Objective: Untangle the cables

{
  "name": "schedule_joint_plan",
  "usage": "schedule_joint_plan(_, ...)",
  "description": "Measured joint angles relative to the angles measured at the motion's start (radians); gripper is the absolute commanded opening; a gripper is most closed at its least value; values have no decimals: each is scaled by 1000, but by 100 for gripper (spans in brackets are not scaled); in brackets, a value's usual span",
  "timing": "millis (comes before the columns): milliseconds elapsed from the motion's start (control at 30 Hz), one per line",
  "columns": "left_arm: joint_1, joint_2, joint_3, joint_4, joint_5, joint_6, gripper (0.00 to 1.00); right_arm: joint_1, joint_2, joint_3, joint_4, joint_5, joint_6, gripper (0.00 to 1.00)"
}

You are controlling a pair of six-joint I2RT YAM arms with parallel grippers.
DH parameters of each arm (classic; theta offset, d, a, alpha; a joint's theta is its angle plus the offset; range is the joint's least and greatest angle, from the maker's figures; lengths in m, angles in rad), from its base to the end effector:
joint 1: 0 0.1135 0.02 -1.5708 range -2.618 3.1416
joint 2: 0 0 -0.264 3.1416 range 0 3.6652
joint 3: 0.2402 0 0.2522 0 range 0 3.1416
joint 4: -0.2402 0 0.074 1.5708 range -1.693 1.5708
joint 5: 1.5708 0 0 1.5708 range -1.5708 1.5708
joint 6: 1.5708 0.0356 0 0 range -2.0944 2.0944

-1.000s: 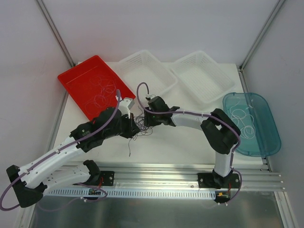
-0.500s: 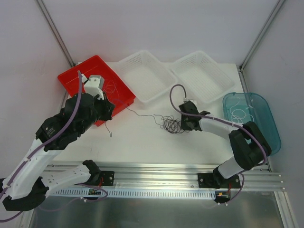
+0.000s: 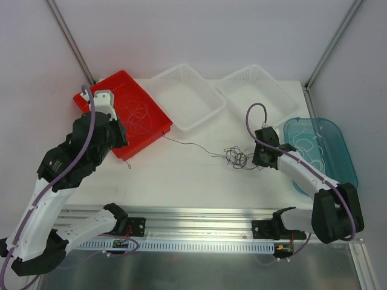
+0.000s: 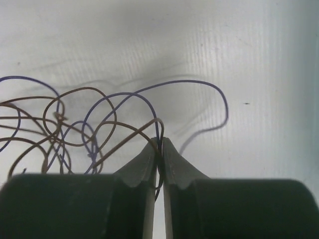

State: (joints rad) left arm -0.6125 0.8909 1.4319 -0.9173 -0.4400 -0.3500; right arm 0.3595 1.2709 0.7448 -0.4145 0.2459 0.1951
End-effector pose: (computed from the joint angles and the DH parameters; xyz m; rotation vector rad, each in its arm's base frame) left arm 0.1166 -0.0634 0.4573 -0.0377 1.9155 -0.2208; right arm 0.2351 0.0791 0.2069 -0.1037 2.4705 -0.0732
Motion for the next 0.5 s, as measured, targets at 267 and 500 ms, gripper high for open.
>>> schedule_joint_plan(267,13,-29,30,-29,-31,15,0,-31,0,-22,-36,-24,-6,18)
schedule_joint_plan(500,13,-42,-259,26,148,-30,2,-31,-14,-21,-70,-22,-17,24)
